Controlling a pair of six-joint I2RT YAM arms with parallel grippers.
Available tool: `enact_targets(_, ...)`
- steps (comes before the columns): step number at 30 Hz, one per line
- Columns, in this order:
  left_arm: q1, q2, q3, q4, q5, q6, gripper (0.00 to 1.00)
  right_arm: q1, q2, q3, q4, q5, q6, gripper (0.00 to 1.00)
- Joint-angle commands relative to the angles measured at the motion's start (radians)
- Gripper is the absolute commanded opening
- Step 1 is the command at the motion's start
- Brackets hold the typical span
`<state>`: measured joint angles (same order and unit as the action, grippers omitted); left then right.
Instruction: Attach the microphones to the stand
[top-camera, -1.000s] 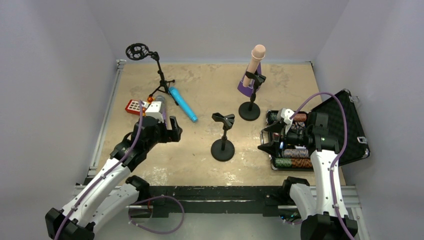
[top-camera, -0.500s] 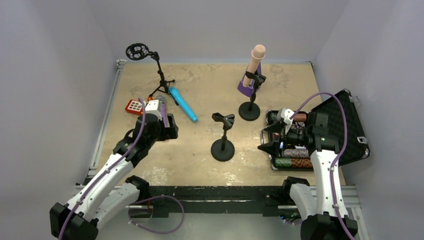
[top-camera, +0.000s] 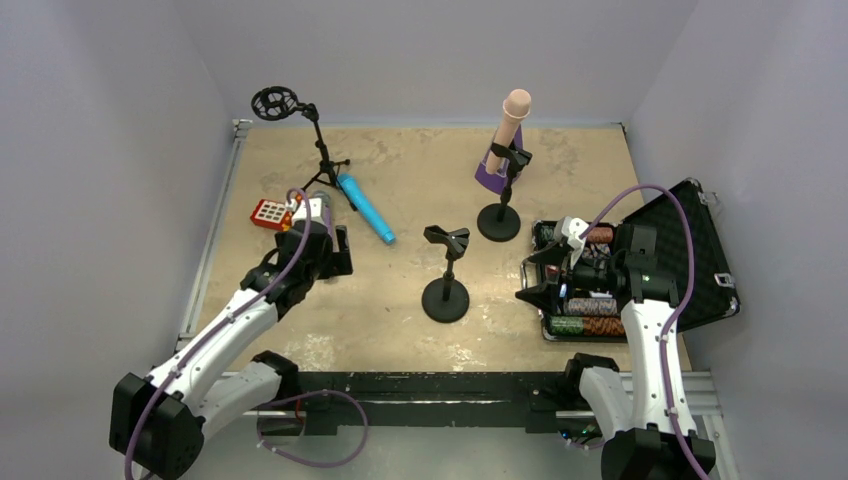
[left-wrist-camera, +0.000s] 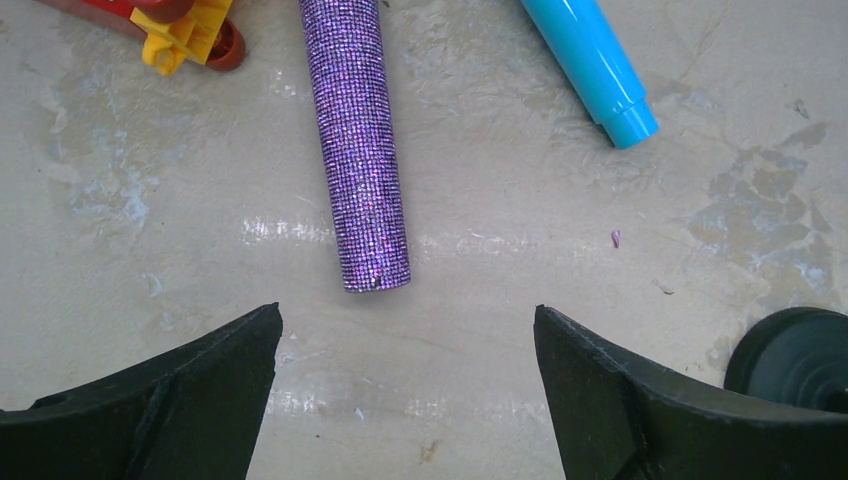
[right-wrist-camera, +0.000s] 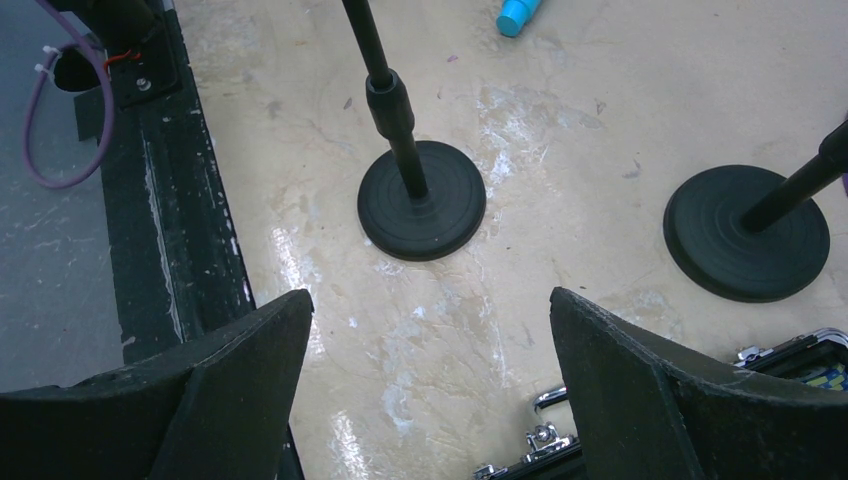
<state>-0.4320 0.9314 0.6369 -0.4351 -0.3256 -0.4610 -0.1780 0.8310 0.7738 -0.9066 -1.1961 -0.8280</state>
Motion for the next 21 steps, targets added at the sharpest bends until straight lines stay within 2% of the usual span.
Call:
enact_targets(1, 0.011, 0.046, 0.079, 0.030, -0.074, 0.025, 0.99, -0.005, 0.001, 0.033, -0.011, -0.022, -0.016, 0.93)
enact_targets(4, 0.022, 0.090, 0.096, 0.046, -0.079, 0.024, 0.98, -0.006, -0.002, 0.032, -0.012, -0.021, -0.017, 0.93)
enact_targets(7, 0.047, 0.158, 0.106, 0.081, -0.044, 0.023, 0.95, -0.004, -0.004, 0.032, -0.012, -0.026, -0.017, 0.93)
enact_targets(13, 0.087, 0.325, 0.169, 0.050, 0.049, -0.031, 0.89, -0.005, -0.009, 0.033, -0.017, -0.026, -0.019, 0.93)
enact_targets(21, 0.095, 0.436, 0.156, 0.063, 0.045, -0.080, 0.83, -0.004, -0.010, 0.037, -0.021, -0.029, -0.023, 0.93)
